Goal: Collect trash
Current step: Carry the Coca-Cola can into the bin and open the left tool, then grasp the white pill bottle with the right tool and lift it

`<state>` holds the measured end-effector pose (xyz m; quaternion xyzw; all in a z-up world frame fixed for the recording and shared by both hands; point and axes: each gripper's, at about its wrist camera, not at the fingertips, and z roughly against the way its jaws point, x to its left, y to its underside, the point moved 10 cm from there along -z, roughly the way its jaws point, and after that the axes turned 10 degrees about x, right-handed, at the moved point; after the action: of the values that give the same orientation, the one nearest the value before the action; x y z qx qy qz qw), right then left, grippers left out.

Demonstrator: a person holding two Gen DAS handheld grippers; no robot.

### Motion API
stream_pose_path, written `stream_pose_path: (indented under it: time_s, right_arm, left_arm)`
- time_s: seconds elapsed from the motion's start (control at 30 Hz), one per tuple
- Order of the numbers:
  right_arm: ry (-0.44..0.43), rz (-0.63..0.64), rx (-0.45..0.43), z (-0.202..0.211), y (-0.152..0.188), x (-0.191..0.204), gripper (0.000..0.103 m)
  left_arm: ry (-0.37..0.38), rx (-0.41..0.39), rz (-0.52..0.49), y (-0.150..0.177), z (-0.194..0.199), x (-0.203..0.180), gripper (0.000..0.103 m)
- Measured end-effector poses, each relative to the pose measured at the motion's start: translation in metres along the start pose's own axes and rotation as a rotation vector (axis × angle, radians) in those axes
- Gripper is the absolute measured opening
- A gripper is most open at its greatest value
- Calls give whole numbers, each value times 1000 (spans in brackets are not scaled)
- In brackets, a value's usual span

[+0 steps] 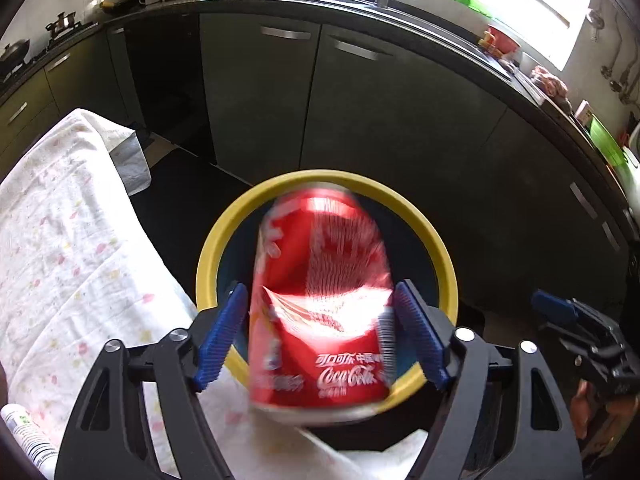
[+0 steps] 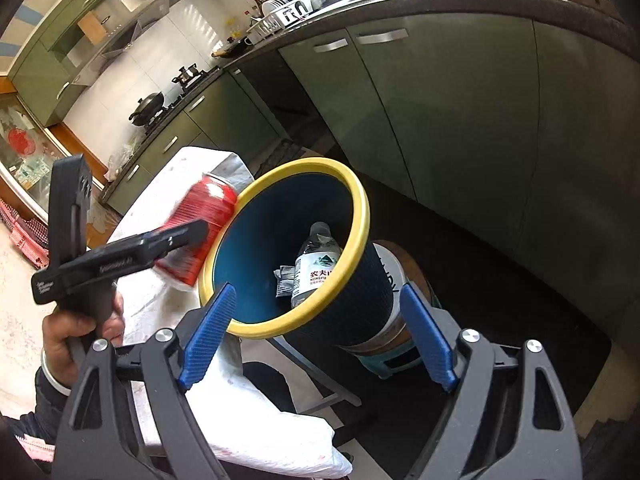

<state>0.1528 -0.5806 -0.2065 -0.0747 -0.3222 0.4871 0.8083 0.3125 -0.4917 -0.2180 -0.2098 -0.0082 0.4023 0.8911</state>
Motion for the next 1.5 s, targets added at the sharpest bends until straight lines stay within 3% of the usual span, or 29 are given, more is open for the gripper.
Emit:
stream_pose_path:
  time_s: [0.17,0.37,0.6,0.77,0.93,1.1,1.3,1.37,1.5]
  right_arm:
    - [-2,8,1,1,1,4,80]
    - [-21,58,12,-5,3,34,80]
    - [-53,227,67,-25,11,110,81]
    - [-103,384,136,-55,30,186,81]
    - [-178,521,189,-81,52,270,81]
    - [-173,648,202,-111,64,338,81]
    - [-90,673,248,-156,67,357,80]
    - [-63,680,275,-169,69,356,73]
    - [-36,692,310,-186,76,358,68]
  left_arm:
    - [0,-26,43,5,21,12,86]
    - [13,-132,74,41,96,29,93]
    - [-44,-255,132,123,189,73,97]
    - [-182,-292,201,195,230,122,98]
    - [-248,-302,286,254,248,166,98]
    - [-295,-327,364,300,265,208,98]
    - [-294,-360,424,327,284,228,98]
    - [-298,-364,437,335,288,233,98]
    - [-299,-370,460,341,292,239,98]
